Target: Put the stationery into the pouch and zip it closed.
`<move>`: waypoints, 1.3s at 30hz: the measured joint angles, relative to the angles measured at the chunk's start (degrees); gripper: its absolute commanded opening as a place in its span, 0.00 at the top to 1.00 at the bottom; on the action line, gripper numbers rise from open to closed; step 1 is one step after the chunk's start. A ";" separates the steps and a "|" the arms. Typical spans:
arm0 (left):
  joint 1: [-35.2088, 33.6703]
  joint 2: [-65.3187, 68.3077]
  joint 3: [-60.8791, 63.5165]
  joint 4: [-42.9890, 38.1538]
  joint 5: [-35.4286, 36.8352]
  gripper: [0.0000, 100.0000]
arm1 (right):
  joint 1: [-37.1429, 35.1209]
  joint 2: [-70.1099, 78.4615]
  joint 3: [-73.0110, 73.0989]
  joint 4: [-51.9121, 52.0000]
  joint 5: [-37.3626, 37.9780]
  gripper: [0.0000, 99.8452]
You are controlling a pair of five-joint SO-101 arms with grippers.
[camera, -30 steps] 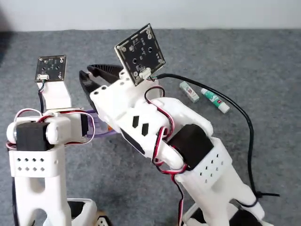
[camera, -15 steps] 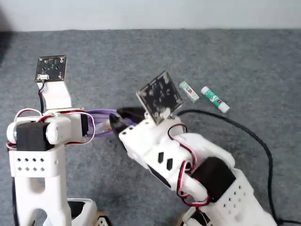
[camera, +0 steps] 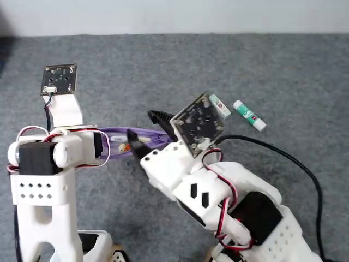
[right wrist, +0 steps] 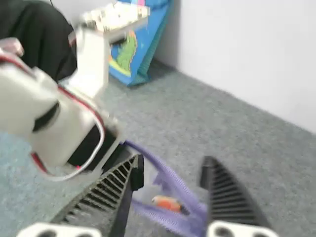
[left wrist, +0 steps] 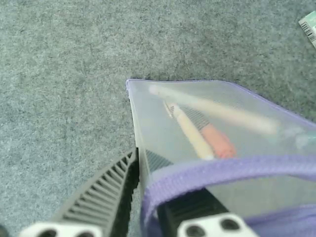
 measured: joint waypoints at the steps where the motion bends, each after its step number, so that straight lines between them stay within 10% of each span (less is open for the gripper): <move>1: 0.00 0.00 0.00 0.00 0.00 0.99 | 1.32 0.00 -0.35 0.00 0.00 0.96; 21: 0.00 0.00 0.00 0.00 0.00 0.99 | 34.73 31.21 -24.97 14.24 2.02 0.99; 39: 0.00 0.00 0.00 0.00 0.00 0.99 | 40.26 82.55 -54.07 22.33 19.87 0.77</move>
